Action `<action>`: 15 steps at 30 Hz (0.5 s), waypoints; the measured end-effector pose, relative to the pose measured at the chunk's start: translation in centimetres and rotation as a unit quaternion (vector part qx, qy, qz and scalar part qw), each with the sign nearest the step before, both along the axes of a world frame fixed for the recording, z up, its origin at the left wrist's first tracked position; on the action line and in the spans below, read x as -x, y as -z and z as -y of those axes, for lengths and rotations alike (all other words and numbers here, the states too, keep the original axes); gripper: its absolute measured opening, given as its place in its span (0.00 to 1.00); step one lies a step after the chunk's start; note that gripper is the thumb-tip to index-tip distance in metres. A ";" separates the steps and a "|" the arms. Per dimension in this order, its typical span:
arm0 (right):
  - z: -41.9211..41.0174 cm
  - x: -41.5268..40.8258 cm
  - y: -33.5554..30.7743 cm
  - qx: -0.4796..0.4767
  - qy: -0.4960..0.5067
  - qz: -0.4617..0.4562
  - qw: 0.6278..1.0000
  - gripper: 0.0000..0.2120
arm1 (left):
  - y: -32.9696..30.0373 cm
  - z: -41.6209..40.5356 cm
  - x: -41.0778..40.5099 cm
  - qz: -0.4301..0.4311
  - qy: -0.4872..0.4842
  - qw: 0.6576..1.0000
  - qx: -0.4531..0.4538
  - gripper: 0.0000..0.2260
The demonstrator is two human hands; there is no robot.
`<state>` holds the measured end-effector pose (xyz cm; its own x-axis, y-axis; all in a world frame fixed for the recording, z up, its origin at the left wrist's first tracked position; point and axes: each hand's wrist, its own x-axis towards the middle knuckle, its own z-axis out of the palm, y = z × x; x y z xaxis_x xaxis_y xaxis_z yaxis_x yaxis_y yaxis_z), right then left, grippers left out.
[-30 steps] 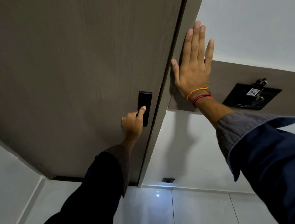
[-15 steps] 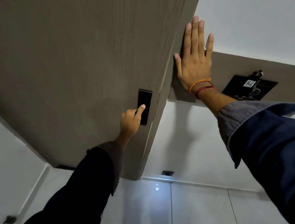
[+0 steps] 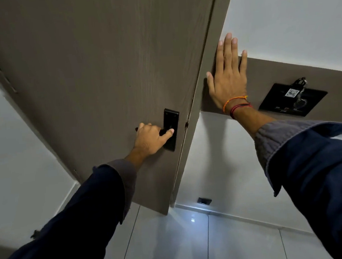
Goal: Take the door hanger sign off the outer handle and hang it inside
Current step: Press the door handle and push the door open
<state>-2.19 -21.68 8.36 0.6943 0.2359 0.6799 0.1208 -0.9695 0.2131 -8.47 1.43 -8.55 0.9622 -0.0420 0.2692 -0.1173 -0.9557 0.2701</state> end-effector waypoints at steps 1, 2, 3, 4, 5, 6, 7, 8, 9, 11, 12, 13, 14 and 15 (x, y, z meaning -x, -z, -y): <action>0.1 0.2 -0.1 -0.004 -0.006 -0.007 1.000 0.37 | -0.4 -0.1 0.4 0.003 -0.001 0.999 -0.043 0.30; 0.1 0.4 -0.3 -0.009 -0.010 -0.013 1.000 0.37 | -0.7 -0.3 0.7 0.005 0.002 0.997 -0.076 0.31; 0.1 0.7 -0.4 -0.013 -0.015 -0.016 1.000 0.37 | -1.1 -0.4 1.1 0.006 0.005 0.995 -0.101 0.30; 0.2 1.1 -0.7 -0.017 -0.023 -0.020 0.999 0.38 | -1.3 -0.4 1.6 0.004 0.008 0.993 -0.121 0.30; 0.2 1.6 -0.9 -0.022 -0.036 -0.023 0.999 0.38 | -1.5 -0.3 2.2 0.002 0.006 0.990 -0.143 0.31; 0.3 2.0 -1.1 -0.024 -0.048 -0.023 0.998 0.38 | -1.8 -0.3 2.7 0.002 0.001 0.986 -0.165 0.32; 0.4 2.4 -1.3 -0.021 -0.060 -0.021 0.998 0.38 | -2.1 -0.2 3.2 -0.002 -0.008 0.982 -0.190 0.33; 0.6 2.8 -1.5 -0.016 -0.068 -0.019 0.997 0.38 | -2.3 -0.2 3.6 -0.012 -0.018 0.976 -0.215 0.34; 1.0 3.2 -1.9 -0.011 -0.076 -0.016 0.997 0.37 | -2.8 0.1 4.2 -0.022 -0.030 0.970 -0.239 0.35; 1.9 3.5 -2.7 -0.002 -0.083 -0.017 0.996 0.37 | -4.1 0.6 5.3 -0.015 -0.059 0.964 -0.261 0.36; 2.4 3.6 -3.0 -0.001 -0.086 -0.018 0.996 0.37 | -5.2 1.0 5.8 0.014 -0.083 0.964 -0.251 0.36; 3.0 3.7 -3.4 -0.001 -0.091 -0.018 0.996 0.37 | -6.8 1.7 6.3 0.064 -0.110 0.966 -0.227 0.35; 3.5 3.7 -3.7 0.001 -0.094 -0.018 0.995 0.37 | -8.6 2.3 6.4 0.126 -0.130 0.963 -0.197 0.34; 3.9 3.7 -4.0 0.002 -0.098 -0.018 0.995 0.37 | -10.7 2.9 6.4 0.190 -0.144 0.956 -0.170 0.33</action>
<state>-5.91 -25.59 12.31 0.6583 0.3713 0.6549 0.3149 -0.9260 0.2084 -14.89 -1.50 2.12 0.7828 0.0630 0.6191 0.1368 -0.9879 -0.0725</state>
